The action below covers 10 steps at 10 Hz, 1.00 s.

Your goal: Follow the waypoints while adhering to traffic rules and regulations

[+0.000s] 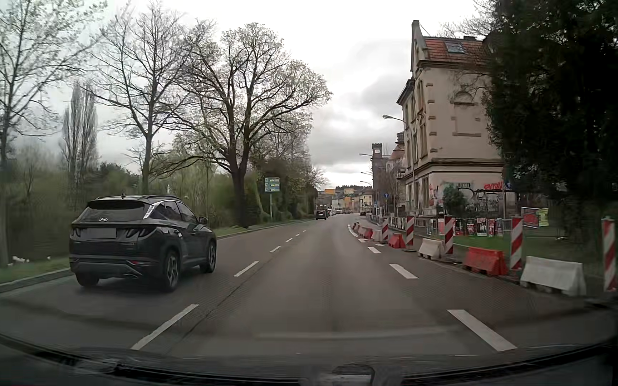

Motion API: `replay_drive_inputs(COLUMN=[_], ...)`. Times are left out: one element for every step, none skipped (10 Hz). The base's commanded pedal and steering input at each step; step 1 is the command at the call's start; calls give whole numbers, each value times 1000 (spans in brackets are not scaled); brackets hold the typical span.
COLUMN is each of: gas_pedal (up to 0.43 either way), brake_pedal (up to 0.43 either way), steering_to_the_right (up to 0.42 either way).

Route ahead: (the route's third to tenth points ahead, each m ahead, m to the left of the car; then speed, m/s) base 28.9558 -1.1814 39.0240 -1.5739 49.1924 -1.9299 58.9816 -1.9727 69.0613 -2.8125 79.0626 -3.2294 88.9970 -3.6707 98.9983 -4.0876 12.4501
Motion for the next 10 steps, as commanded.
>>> replay_drive_inputs(gas_pedal=[110, 110, 110, 110, 110, 110, 110, 110, 110, 110], brake_pedal=[0, 0, 0, 0, 0, 0, 0, 0, 0, 0], steering_to_the_right=[4, 4, 4, 4, 5, 4, 4, 4, 5, 4])
